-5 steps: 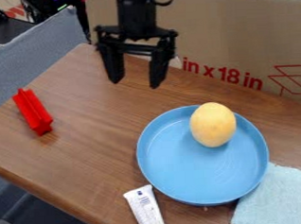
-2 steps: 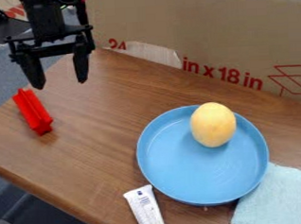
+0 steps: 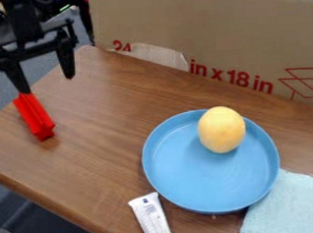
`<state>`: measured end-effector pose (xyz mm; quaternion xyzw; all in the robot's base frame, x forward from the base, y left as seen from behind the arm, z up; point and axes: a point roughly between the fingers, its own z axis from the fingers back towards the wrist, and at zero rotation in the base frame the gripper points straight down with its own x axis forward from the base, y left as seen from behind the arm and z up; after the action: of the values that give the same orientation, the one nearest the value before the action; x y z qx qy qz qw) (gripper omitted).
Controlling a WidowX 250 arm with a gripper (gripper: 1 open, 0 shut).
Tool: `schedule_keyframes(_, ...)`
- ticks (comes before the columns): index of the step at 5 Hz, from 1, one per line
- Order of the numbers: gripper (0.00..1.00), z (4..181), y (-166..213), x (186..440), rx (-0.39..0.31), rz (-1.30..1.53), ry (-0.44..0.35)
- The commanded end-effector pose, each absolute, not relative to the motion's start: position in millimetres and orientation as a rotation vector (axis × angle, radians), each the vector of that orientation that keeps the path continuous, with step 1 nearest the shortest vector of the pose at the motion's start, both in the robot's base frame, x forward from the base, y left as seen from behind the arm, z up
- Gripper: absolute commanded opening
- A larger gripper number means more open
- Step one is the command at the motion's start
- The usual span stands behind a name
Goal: Move the red object to the right side of the table
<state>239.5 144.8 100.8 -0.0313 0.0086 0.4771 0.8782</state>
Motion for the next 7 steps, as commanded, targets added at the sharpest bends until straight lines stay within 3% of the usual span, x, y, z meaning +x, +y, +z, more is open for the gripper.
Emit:
schedule_keyframes(1,1.0,112.5,170,245,-0.066,1.034,-0.072)
schedule_keyframes(4,1.0,84.0,208,230,-0.108,1.134,-0.199)
schedule_keyframes(6,1.0,65.9,210,228,-0.124,1.102,-0.22)
schedule_keyframes(7,1.0,66.2,212,222,-0.118,1.109,-0.23)
